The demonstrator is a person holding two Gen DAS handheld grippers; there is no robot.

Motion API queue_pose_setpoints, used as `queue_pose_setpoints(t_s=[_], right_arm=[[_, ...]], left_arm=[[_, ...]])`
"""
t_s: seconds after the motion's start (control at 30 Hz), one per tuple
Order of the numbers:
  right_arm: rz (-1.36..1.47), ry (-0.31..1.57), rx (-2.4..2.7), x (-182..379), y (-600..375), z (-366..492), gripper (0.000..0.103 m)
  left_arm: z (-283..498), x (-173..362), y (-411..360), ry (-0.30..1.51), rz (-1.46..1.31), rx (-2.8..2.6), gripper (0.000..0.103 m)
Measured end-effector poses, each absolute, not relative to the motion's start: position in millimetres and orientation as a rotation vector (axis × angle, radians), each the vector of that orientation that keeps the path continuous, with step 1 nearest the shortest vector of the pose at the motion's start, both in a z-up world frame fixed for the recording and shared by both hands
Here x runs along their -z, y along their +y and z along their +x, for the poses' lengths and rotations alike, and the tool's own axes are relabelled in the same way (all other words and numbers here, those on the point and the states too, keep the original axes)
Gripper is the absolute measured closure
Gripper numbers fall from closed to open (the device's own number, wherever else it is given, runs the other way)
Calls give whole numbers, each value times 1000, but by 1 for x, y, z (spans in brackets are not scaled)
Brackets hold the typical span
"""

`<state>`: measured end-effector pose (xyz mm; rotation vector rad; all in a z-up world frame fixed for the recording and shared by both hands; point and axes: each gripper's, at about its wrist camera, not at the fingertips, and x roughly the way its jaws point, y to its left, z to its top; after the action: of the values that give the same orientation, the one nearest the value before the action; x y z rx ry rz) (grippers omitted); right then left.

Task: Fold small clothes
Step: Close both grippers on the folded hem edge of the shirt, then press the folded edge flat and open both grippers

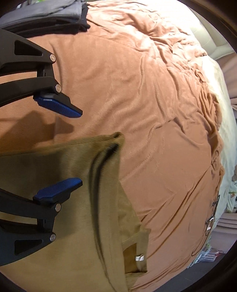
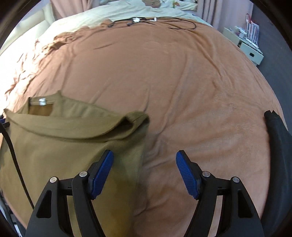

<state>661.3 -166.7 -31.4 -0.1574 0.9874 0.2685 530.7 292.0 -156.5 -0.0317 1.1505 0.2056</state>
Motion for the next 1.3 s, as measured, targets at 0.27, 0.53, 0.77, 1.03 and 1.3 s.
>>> queue_pose_setpoints(t_s=[0.27,0.53,0.77,1.03,1.3], right_arm=[[-82,985,-284,41,-167,691,60],[-10,964,-340,48,-167,703,90],[-8,918,-351,41,-170,694,102],[-15,841,-341,15,-173,670,103],[-12,846,-305,7,-165,676,103]], left_arm=[[560,164,308,1148,-151,-211,59],[567,169,321,1103,-314,-200,77],[562,165,324,1058,-378,-189,98],[550,139,328,979,-358,-185,100],[554,128,336,960,-357,-231,100]])
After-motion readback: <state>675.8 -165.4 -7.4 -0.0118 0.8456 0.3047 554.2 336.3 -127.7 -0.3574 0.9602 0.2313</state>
